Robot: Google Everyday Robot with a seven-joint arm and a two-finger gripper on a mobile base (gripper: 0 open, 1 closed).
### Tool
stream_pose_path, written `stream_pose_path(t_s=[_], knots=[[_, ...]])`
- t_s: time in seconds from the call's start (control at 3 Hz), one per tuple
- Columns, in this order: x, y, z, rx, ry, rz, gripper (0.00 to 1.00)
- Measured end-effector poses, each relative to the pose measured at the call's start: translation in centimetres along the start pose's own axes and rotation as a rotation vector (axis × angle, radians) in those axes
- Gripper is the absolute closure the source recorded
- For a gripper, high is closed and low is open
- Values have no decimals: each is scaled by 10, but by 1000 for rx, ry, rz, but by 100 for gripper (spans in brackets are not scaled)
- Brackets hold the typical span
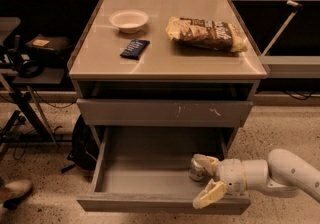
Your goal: Pick 7up can from middle drawer and place on counter
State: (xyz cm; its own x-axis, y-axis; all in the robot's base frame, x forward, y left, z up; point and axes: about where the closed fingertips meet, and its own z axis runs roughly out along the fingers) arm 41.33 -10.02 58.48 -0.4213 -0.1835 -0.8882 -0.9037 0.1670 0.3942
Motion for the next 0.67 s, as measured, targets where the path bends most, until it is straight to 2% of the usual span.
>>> stream_pose_path(t_s=[0.33,0.67], knots=[[0,0,0,0,0,0,0],[-7,-13,-11,112,-46,8,0]])
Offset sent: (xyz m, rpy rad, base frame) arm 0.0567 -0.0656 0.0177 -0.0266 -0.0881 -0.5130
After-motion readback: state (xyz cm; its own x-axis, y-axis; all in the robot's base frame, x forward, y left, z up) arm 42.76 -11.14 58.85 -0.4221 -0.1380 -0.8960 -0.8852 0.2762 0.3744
